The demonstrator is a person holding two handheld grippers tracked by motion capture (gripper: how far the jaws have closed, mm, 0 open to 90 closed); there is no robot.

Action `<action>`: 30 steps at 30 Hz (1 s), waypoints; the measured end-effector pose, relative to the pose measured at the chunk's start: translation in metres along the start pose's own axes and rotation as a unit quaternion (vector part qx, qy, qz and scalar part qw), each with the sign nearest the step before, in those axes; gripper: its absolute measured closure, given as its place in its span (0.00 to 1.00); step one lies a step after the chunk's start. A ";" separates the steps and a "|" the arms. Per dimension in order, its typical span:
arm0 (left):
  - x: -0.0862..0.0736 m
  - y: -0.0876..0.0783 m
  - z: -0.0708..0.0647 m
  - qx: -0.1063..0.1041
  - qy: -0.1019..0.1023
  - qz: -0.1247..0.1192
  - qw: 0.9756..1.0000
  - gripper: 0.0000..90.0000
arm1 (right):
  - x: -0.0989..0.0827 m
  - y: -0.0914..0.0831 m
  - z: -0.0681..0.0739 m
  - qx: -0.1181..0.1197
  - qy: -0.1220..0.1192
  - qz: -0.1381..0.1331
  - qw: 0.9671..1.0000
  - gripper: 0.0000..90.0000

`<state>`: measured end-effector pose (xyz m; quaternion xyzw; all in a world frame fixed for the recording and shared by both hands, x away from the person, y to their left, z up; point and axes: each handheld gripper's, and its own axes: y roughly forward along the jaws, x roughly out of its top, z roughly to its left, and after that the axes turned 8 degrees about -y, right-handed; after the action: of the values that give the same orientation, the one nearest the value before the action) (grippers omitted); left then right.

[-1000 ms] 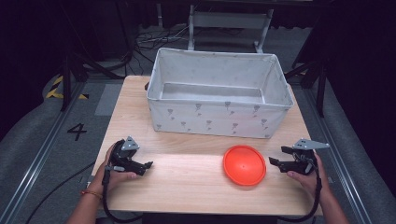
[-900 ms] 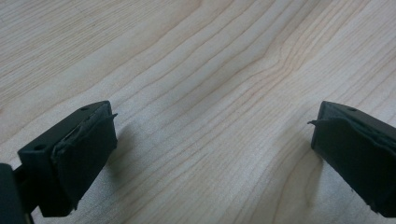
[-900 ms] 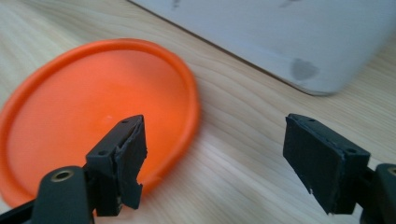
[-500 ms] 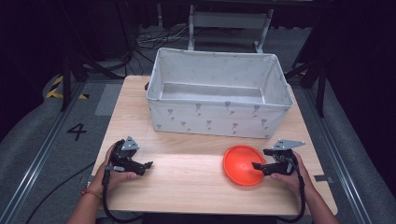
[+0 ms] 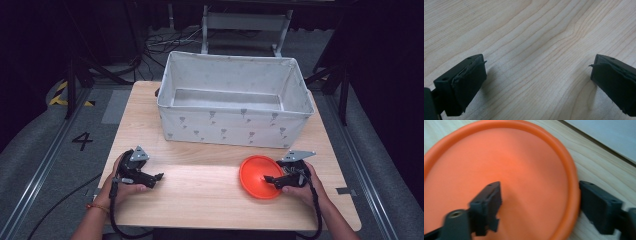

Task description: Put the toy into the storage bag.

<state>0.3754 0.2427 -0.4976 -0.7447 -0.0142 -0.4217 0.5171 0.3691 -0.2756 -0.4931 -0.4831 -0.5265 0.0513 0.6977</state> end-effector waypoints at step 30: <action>0.000 0.000 0.000 -0.001 0.000 0.001 1.000 0.01 | 0.032 -0.055 0.006 -0.004 -0.040 -0.078 0.996 0.92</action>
<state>0.3755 0.2427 -0.4976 -0.7452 -0.0130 -0.4211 0.5170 0.3547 -0.2828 -0.4308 -0.4407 -0.5902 0.0140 0.6763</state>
